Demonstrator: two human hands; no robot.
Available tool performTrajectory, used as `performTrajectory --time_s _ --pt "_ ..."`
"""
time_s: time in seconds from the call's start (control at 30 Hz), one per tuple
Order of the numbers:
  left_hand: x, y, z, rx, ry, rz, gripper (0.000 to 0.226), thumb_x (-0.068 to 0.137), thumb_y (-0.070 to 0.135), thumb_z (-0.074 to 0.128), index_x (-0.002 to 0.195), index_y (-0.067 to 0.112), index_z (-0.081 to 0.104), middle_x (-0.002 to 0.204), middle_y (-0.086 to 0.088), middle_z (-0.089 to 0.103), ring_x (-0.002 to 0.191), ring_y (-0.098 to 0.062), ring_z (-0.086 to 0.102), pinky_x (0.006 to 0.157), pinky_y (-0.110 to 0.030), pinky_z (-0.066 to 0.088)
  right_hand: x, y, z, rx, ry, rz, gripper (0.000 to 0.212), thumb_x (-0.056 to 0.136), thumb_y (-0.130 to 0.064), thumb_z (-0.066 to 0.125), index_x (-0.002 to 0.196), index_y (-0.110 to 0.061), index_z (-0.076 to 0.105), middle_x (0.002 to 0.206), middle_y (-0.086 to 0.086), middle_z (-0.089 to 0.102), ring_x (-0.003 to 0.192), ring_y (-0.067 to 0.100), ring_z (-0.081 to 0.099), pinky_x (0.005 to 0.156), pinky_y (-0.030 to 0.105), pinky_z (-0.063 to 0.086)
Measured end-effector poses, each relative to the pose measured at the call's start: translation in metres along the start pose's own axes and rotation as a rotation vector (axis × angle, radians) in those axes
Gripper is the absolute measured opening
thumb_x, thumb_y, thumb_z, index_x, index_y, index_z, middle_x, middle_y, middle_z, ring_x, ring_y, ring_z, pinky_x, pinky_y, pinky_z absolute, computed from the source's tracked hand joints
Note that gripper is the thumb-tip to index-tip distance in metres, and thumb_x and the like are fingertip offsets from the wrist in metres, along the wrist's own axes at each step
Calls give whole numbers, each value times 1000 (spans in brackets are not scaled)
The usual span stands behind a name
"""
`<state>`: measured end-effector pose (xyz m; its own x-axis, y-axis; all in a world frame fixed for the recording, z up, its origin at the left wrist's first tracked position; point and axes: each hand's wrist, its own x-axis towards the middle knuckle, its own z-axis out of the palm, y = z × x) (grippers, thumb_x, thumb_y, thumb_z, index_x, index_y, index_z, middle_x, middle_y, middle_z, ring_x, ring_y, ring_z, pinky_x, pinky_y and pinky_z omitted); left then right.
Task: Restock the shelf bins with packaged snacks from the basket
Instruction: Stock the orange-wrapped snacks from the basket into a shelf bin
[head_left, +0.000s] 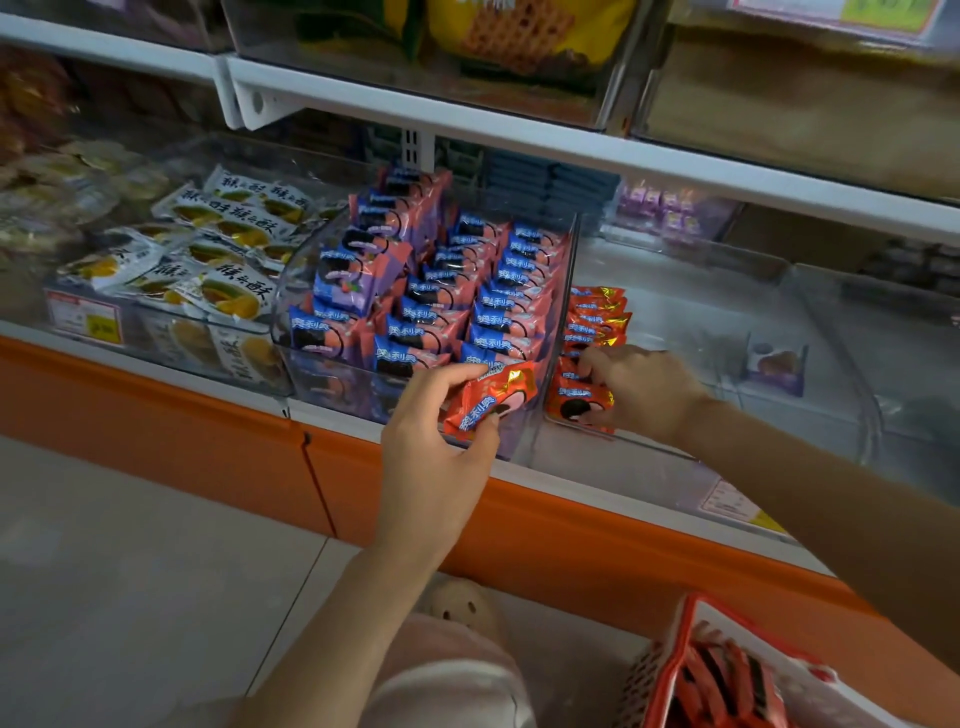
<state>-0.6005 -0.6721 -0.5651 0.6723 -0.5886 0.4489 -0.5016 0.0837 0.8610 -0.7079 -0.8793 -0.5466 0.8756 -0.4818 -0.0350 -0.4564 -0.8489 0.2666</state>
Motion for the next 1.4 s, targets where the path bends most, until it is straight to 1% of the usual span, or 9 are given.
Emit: performTrajectory --time_s 0.2,0.3,0.47,0.67,0.83,0.93,1.03,1.13,1.4 --pt "-4 11 3 -6 -3 84 41 74 7 69 112 21 62 105 2 58 102 6 55 76 -4 42 -24 -4 -14 429 307 106 31 94 -24 56 123 -18 47 119 -2 60 100 17 60 74 29 46" --pt "-8 19 7 -41 -71 46 48 75 2 73 114 26 58 106 12 61 101 8 55 79 -2 40 -52 -16 -32 720 359 -96 46 86 -8 62 128 -16 44 119 -3 59 98 9 58 81 26 52" --pt "-16 25 18 -23 -213 78 38 75 3 77 99 25 57 95 17 62 90 7 58 74 -3 40 -91 -28 -38 759 265 -255 53 86 -33 63 134 -22 44 120 -17 52 109 -5 49 92 9 41" --pt "-27 31 34 -14 -398 115 52 84 17 70 116 47 41 118 25 50 117 16 43 85 1 37 -106 -7 -39 729 186 -128 39 78 -33 74 115 -31 59 104 -24 55 86 -14 53 76 7 43" --pt "-25 13 35 424 -526 249 67 95 37 50 150 31 11 150 21 19 134 12 3 115 -13 3 -113 17 -41 798 292 134 32 78 -29 74 100 -37 52 93 -20 58 85 0 60 69 16 52" --pt "-25 -1 37 592 -584 325 67 97 35 46 152 22 9 158 7 13 137 2 -5 109 -19 -16 -93 22 -30 775 298 264 28 82 -25 71 103 -29 53 95 -13 57 85 6 57 66 12 46" --pt "-26 -6 40 652 -555 342 65 93 29 54 150 15 24 154 -2 29 144 -14 17 113 -31 -1 -65 18 -16 729 138 278 29 85 -28 69 109 -24 54 100 -10 57 84 6 56 66 13 44" --pt "-28 -11 43 759 -470 435 70 77 28 72 139 10 45 138 -5 52 131 -21 46 107 -39 25 -39 13 -7 650 -23 239 33 83 -27 71 111 -22 55 109 -5 62 90 10 57 74 21 45" --pt "-29 -13 43 786 -365 533 72 67 31 80 131 10 55 130 -4 59 123 -20 54 104 -36 32 -1 -3 2 459 -98 38 29 79 -29 74 99 -16 57 108 2 66 100 20 62 86 27 47"
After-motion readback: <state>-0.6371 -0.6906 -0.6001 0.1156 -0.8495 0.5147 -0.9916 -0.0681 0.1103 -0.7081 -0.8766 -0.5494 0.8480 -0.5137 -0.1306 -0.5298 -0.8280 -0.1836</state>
